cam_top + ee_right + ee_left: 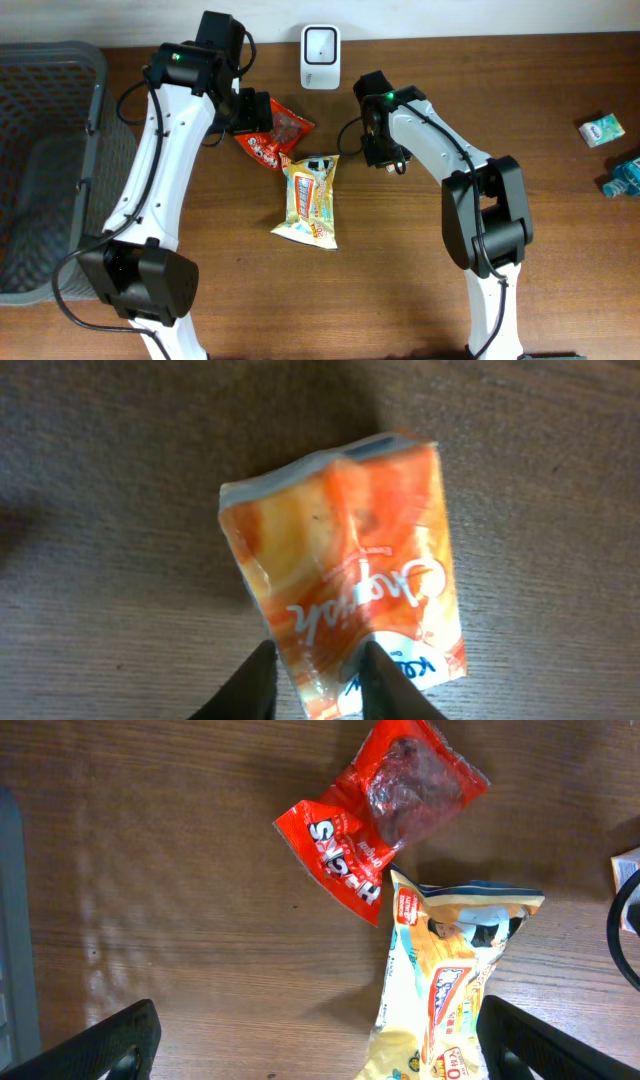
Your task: Scan the item barcode
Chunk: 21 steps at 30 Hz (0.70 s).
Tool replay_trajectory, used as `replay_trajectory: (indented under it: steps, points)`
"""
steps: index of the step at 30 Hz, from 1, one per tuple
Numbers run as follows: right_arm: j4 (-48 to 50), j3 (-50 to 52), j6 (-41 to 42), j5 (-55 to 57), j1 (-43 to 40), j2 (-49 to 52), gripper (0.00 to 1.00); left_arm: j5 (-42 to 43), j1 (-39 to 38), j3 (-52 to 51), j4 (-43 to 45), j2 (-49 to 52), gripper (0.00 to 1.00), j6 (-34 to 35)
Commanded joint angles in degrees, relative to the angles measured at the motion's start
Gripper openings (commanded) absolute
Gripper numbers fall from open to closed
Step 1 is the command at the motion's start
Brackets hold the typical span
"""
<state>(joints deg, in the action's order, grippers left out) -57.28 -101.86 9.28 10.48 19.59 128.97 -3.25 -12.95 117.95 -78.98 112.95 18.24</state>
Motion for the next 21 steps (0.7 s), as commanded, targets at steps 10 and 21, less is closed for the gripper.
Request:
replay_trajectory:
  steps: [10,21]
  points:
    - [0.35,-4.07,4.68,-27.71,-5.92,-4.48,0.04,-0.02,0.0,-0.15,0.09,-0.02,0.99,0.59]
    - [6.64,8.63,7.67,-63.87,-20.31,-4.72,0.04,-0.02,0.0,-0.15,0.09,-0.04,0.99,0.59]
